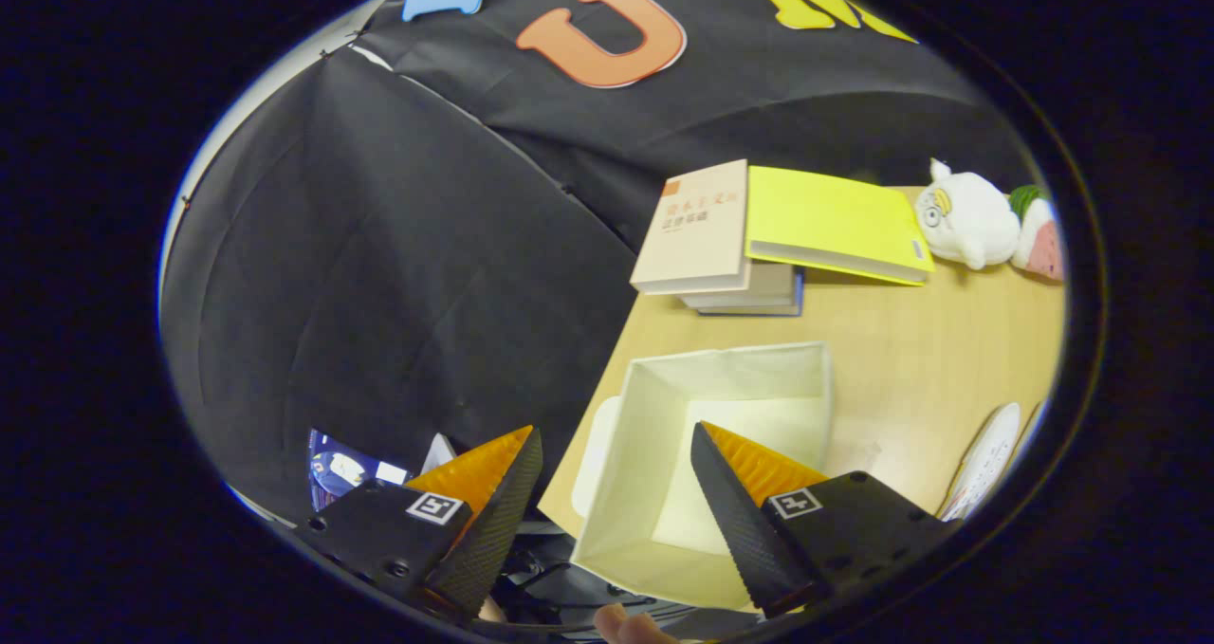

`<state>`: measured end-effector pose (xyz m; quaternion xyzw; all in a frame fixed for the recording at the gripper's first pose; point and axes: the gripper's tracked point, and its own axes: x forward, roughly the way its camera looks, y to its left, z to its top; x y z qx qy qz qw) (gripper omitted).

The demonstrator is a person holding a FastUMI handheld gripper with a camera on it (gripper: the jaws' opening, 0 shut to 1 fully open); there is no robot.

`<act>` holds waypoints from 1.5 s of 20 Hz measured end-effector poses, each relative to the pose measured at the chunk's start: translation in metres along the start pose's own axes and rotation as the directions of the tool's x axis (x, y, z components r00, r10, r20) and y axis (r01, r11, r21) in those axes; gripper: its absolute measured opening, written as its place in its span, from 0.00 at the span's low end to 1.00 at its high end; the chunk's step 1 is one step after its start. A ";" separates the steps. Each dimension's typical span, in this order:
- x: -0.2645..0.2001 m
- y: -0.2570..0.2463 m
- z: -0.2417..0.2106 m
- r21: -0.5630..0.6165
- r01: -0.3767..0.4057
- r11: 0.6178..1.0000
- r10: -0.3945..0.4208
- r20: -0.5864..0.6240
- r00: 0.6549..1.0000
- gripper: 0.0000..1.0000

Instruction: Open the storage box then place both shoes into the box .Put the left shoe in first, then the right shoe, with the right side of both shoes facing outward in a uniform manner.

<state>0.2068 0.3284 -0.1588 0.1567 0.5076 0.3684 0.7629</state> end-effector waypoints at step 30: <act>-0.106 -0.365 -0.175 0.075 0.420 0.904 -0.348 -0.438 0.829 0.58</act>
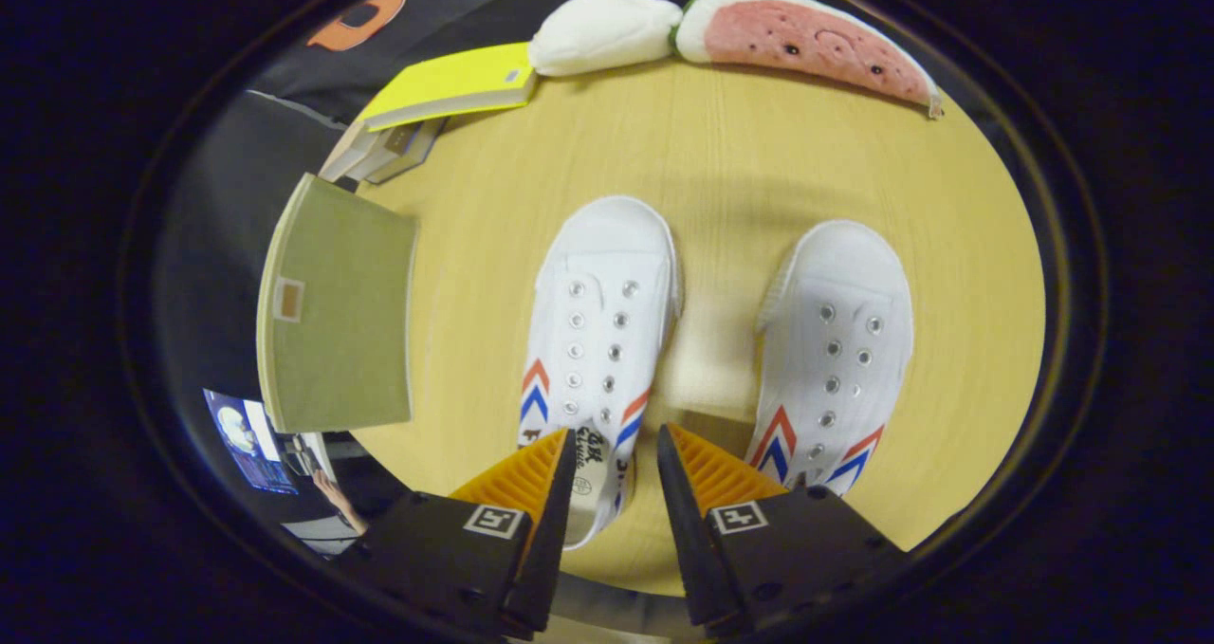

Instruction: Open the storage box then place both shoes into the box .Put the left shoe in first, then the right shoe, with the right side of both shoes facing outward in a uniform manner.

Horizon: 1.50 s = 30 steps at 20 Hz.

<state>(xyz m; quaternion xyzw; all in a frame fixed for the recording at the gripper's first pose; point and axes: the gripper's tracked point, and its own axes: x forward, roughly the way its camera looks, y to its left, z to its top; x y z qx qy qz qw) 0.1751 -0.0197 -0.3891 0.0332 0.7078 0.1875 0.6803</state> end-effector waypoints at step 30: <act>-0.134 0.163 0.037 0.129 -0.291 0.948 0.215 0.416 0.884 0.06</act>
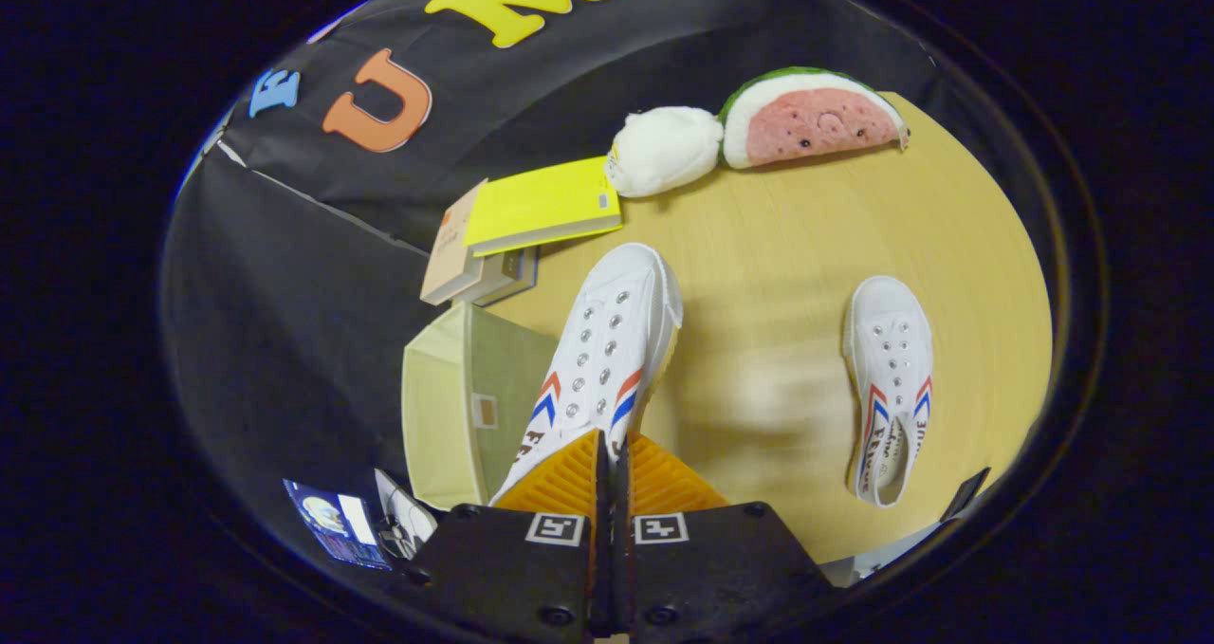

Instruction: Open the storage box then place both shoes into the box .Put the left shoe in first, then the right shoe, with the right side of both shoes facing outward in a uniform manner.

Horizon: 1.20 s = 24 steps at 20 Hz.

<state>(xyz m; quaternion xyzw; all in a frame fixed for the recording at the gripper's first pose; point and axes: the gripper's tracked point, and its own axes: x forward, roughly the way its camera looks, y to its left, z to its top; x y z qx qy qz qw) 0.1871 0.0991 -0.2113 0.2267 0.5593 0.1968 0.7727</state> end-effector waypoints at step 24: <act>0.201 0.170 -0.108 -0.216 0.104 0.971 -0.131 -0.113 0.985 0.06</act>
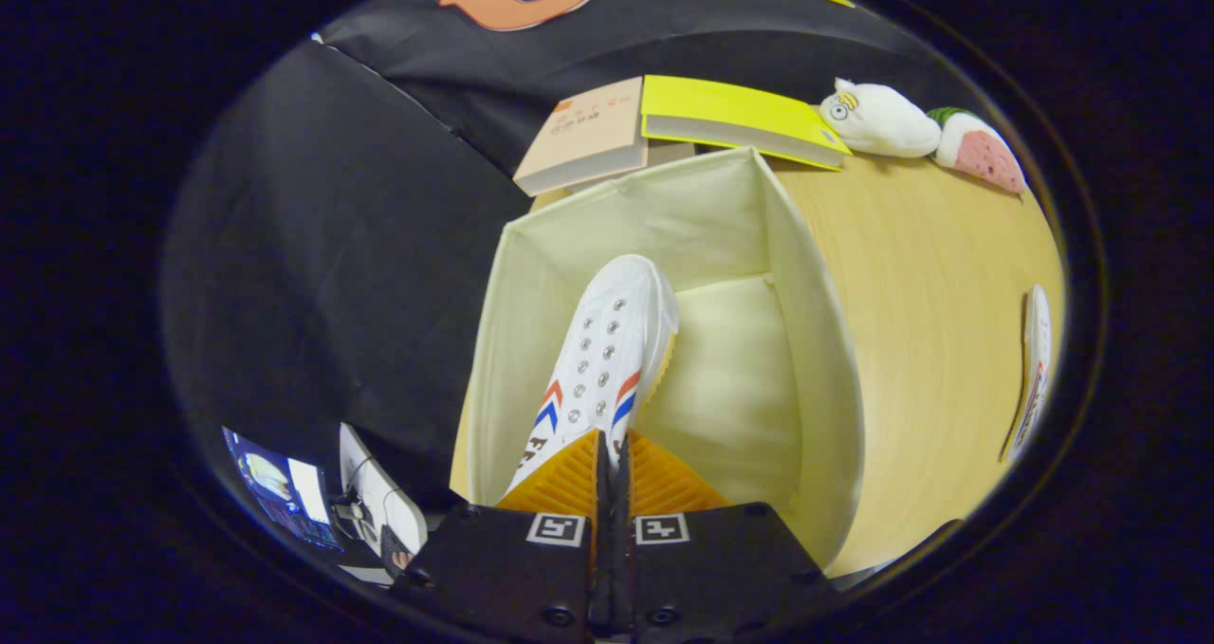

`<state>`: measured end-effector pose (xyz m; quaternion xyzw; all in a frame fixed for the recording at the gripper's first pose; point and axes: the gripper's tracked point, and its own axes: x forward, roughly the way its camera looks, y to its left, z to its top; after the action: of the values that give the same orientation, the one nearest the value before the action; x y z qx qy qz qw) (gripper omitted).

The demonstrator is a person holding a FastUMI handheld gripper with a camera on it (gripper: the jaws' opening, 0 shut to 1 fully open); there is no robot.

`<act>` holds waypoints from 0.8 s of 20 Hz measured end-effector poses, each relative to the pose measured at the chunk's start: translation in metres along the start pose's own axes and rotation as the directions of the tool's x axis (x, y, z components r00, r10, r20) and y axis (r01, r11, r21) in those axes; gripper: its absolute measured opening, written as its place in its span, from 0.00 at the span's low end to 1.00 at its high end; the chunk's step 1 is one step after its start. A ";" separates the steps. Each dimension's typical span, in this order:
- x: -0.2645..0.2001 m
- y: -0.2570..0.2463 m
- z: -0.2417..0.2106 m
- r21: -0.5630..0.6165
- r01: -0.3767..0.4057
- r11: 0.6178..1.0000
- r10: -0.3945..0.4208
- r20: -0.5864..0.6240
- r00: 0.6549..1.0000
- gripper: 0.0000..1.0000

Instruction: Open the storage box then place both shoes into the box .Put the left shoe in first, then the right shoe, with the right side of both shoes facing outward in a uniform manner.

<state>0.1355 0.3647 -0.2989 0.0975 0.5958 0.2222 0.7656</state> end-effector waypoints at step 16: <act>-0.093 -0.005 0.029 -0.090 -0.208 0.974 0.216 0.092 0.972 1.00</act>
<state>0.1468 0.3211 -0.2123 0.1413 0.5330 0.3212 0.7699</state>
